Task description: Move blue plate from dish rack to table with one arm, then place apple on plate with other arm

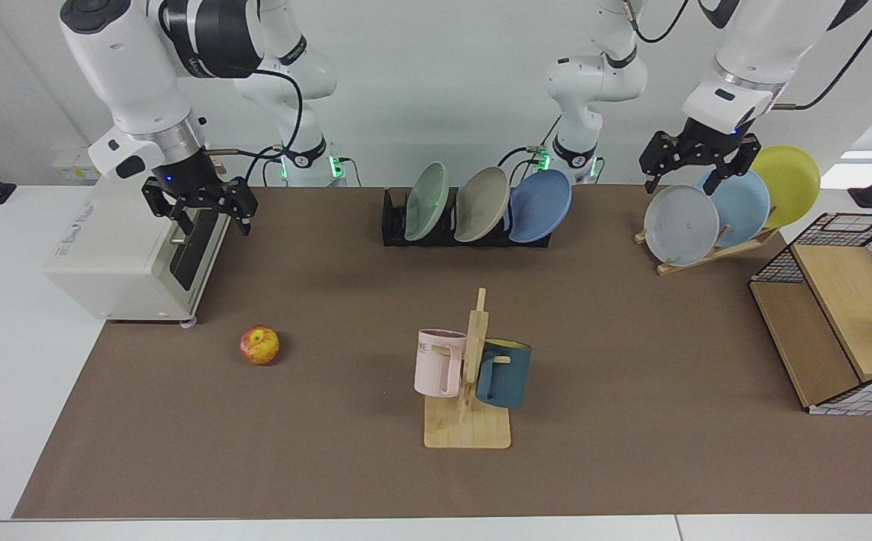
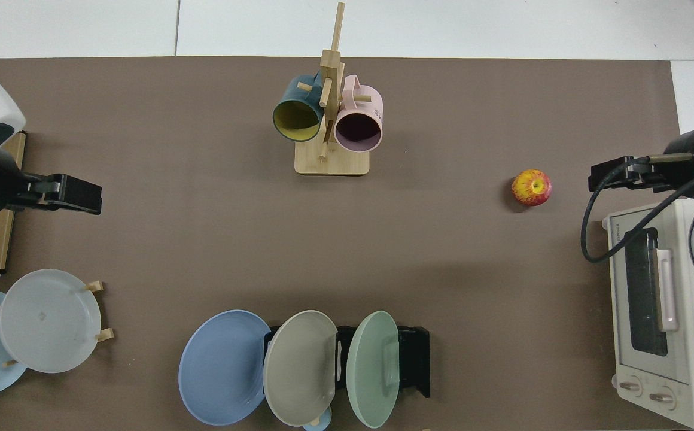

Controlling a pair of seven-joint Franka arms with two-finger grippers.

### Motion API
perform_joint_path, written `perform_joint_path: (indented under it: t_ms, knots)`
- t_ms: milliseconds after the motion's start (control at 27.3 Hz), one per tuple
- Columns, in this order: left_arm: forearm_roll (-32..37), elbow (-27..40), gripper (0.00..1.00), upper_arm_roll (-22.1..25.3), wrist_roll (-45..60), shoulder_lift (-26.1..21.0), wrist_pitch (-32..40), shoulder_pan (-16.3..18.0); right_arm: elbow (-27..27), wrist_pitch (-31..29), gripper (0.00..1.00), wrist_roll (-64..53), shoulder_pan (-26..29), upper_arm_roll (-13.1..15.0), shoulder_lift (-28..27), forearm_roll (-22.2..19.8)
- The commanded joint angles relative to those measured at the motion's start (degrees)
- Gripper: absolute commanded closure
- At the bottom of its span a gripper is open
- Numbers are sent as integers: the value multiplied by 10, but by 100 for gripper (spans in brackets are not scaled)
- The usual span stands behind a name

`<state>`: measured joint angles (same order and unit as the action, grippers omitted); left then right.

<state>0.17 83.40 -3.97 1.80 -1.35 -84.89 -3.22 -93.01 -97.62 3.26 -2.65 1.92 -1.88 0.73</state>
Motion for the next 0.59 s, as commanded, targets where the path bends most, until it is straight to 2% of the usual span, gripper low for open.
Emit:
perform_joint_path:
  t_ms: [0,550]
  knots:
    - [-9,1,0,-3,-5,2,2,5,3,-5,0,14,2,-3,-1,-6]
    - [-9,2,0,-3,-4,3,8,5,7,-6,0,12,3,-3,-4,-5]
